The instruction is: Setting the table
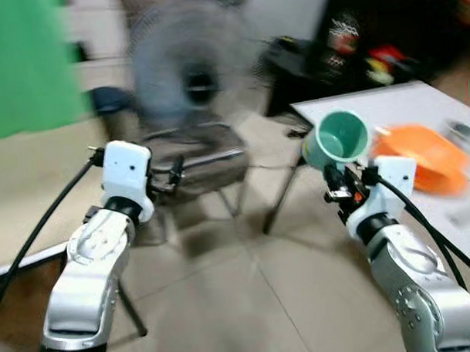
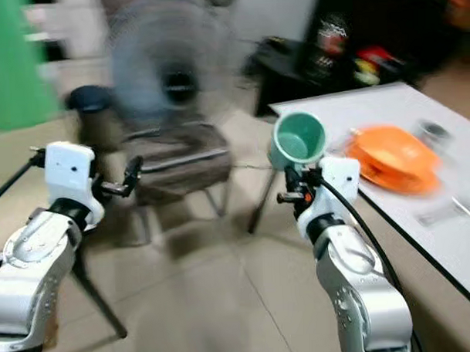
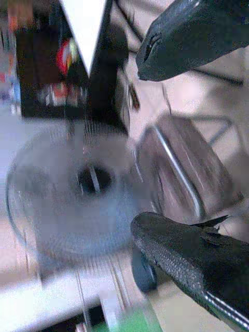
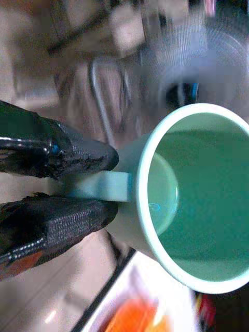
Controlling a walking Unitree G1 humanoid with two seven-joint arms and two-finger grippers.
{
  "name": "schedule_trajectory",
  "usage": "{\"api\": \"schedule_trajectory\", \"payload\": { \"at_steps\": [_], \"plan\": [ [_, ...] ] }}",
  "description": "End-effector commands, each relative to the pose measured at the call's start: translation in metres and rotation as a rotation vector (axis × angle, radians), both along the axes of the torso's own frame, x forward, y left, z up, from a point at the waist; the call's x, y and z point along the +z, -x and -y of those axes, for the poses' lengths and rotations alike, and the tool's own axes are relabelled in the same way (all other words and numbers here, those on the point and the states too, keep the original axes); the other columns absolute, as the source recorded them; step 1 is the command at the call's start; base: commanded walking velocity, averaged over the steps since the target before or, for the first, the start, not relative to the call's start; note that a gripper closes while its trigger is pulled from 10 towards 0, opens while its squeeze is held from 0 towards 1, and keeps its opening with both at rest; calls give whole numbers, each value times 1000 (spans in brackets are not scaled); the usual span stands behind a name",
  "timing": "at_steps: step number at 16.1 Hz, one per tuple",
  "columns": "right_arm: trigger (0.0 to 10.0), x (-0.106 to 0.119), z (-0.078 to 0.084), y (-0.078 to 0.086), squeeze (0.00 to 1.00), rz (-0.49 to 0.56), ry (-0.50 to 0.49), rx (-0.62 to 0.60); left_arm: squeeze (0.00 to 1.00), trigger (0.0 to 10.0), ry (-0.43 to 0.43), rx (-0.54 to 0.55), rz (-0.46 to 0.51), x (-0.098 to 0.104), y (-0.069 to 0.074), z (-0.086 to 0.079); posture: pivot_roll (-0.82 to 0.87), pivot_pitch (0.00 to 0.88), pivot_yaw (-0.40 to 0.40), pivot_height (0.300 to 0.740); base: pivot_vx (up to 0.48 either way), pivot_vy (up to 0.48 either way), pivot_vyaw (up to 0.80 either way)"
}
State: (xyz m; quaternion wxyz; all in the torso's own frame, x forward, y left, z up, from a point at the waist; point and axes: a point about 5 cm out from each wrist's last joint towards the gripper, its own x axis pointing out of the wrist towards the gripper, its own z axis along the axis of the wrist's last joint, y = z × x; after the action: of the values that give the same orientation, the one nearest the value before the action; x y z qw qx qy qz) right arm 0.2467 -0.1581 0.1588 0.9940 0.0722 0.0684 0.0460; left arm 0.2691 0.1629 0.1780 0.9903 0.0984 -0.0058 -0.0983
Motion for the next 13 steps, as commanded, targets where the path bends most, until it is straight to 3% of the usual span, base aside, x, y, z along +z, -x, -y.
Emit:
{"api": "schedule_trajectory", "payload": {
  "at_steps": [1, 9, 13],
  "plan": [
    [10000, 1, 7, 1, 0, 3, 7, -37, 0, 10000, -9, -31, -1, -1, -1, 6, 68, 0, -107, 740, 0, 0, -800],
    [10000, 1, 12, 2, 0, 28, 26, -89, 0, 10000, 2, -5, 15, 1, -4, 2, 67, 0, -92, 740, 0, 0, -800],
    [10000, 1, 10, 3, 0, 19, 25, -75, 0, 10000, 28, -27, 20, 1, -1, 6, 69, 0, -101, 740, 0, 0, 0]
  ]
}}
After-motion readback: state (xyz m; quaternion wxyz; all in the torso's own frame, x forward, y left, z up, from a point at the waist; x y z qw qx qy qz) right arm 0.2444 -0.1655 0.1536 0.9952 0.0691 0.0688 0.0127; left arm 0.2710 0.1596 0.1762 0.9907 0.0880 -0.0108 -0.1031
